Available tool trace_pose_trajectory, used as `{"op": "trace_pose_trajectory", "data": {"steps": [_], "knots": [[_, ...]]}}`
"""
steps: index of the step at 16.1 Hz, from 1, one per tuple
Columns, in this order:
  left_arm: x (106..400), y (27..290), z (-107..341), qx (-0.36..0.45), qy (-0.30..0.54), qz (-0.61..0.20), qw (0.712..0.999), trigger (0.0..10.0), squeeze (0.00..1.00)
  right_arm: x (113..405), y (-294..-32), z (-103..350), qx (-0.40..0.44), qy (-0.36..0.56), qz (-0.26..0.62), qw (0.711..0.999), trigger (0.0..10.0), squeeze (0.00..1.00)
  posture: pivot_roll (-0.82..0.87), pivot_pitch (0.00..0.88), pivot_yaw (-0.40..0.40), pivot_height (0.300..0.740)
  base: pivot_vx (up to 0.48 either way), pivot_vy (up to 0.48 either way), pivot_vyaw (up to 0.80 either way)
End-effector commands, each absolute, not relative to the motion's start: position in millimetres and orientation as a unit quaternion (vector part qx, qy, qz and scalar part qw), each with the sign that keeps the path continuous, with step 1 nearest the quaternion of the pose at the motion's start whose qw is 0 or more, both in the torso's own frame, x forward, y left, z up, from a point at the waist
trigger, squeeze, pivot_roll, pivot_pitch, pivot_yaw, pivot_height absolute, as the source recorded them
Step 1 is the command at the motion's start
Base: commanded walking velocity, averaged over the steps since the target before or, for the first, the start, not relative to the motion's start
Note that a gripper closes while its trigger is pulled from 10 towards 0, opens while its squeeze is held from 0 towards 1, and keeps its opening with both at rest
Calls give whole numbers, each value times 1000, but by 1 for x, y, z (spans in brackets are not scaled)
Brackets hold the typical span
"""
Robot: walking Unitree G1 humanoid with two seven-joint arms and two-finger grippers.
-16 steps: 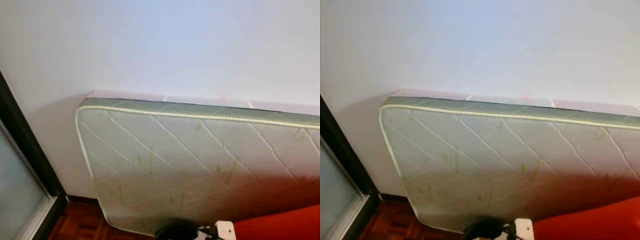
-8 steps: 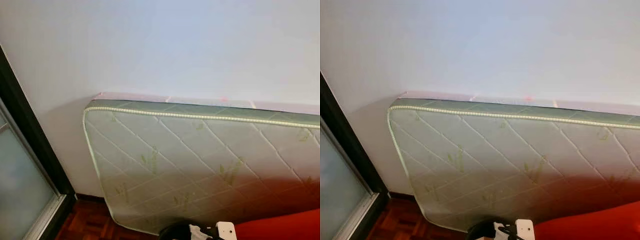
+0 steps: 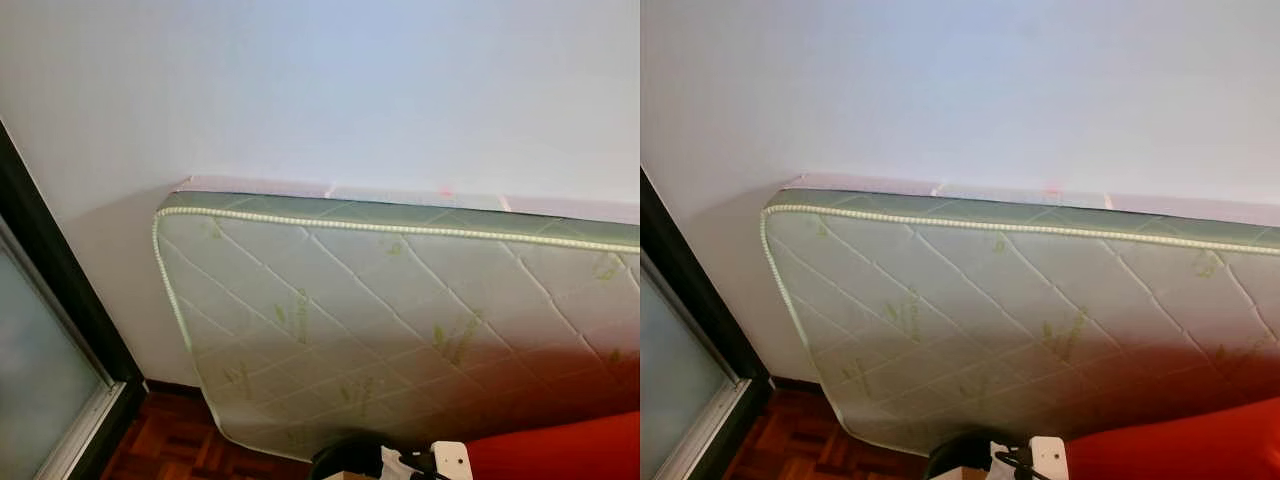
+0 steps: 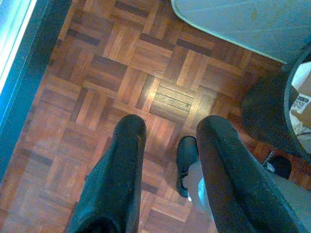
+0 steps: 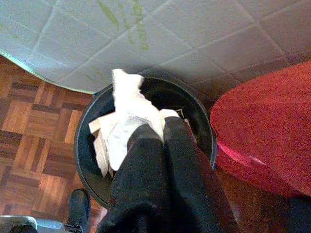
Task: Clean up the room
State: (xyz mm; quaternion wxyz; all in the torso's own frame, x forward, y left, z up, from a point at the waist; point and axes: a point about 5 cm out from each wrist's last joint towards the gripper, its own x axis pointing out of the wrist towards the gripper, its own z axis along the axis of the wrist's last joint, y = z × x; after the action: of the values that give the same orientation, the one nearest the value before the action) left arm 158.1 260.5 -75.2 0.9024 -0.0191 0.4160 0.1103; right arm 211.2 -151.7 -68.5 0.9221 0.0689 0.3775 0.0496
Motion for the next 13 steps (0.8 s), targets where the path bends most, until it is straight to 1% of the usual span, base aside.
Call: {"op": "trace_pose_trajectory", "data": {"steps": [1, 2, 6, 8, 10, 13], "knots": [[155, 260, -76, -20, 418, 108, 902, 10000, 0, 216, -152, -65, 73, 365, 48, 927, 10000, 0, 79, 56, -18, 740, 0, 0, 0], [155, 261, -76, -21, 417, 108, 902, 10000, 0, 217, -153, -64, 73, 362, 47, 928, 10000, 0, 81, 74, -17, 740, 0, 0, 0], [157, 261, -74, -21, 398, 111, 911, 10000, 0, 229, -159, -56, 78, 330, 37, 940, 10000, 0, 80, 86, -15, 740, 0, 0, 0], [157, 260, -73, -27, 382, 117, 916, 10000, 0, 245, -153, -44, 91, 293, 52, 950, 10000, 0, 96, 83, -24, 740, 0, 0, 0], [157, 259, -73, -27, 382, 117, 916, 10000, 0, 248, -150, -41, 92, 287, 58, 952, 10000, 0, 100, 81, -29, 740, 0, 0, 0], [157, 259, -73, -27, 382, 119, 916, 10000, 0, 254, -140, -36, 87, 278, 81, 953, 10000, 0, 91, 80, -32, 740, 0, 0, 0]]}}
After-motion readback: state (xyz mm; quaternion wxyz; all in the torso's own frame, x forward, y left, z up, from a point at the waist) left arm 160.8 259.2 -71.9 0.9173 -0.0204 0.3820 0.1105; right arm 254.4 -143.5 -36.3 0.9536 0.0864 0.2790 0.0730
